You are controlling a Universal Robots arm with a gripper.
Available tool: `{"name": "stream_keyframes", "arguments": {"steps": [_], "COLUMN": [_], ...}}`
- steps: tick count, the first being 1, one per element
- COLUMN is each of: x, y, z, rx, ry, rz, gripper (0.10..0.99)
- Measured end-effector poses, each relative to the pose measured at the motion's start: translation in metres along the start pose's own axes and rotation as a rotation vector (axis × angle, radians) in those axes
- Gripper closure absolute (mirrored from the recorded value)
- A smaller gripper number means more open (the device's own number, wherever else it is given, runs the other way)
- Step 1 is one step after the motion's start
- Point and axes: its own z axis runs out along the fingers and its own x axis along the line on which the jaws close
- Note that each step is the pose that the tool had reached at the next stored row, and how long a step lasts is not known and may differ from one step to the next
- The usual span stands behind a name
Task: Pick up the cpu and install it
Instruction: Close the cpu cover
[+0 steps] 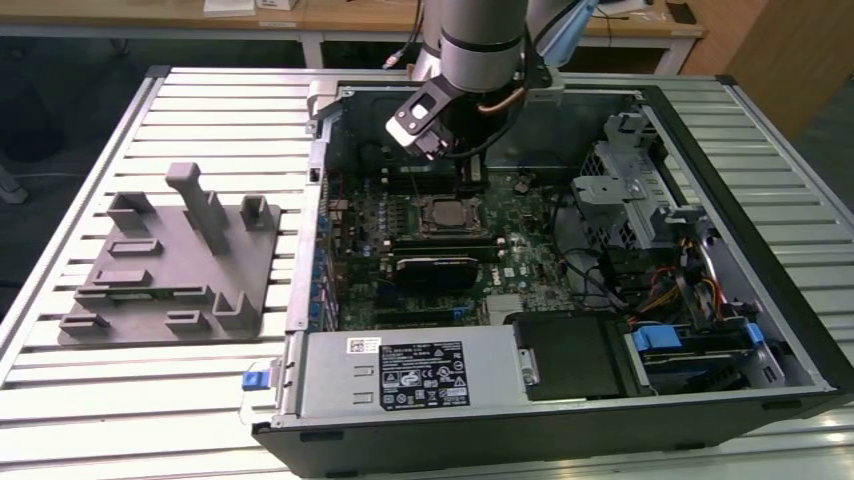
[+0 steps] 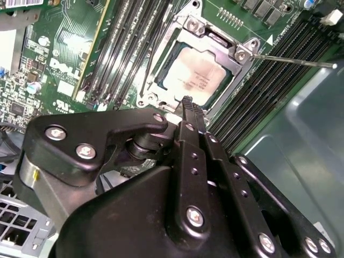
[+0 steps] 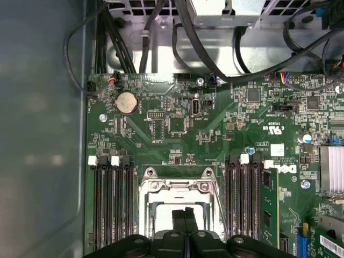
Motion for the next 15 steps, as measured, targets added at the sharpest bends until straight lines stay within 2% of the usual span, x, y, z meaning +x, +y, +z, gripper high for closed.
{"name": "stream_keyframes", "arguments": {"steps": [7, 12, 15], "x": [-0.0003, -0.0002, -0.0002], "y": [-0.0071, -0.0074, -0.0075], "z": [0.0043, 0.0044, 0.0047], "rx": [0.000, 0.000, 0.001], "ry": [-0.0002, 0.0001, 0.0021], "rz": [0.000, -0.002, -0.044], "gripper": [0.980, 0.980, 0.980]}}
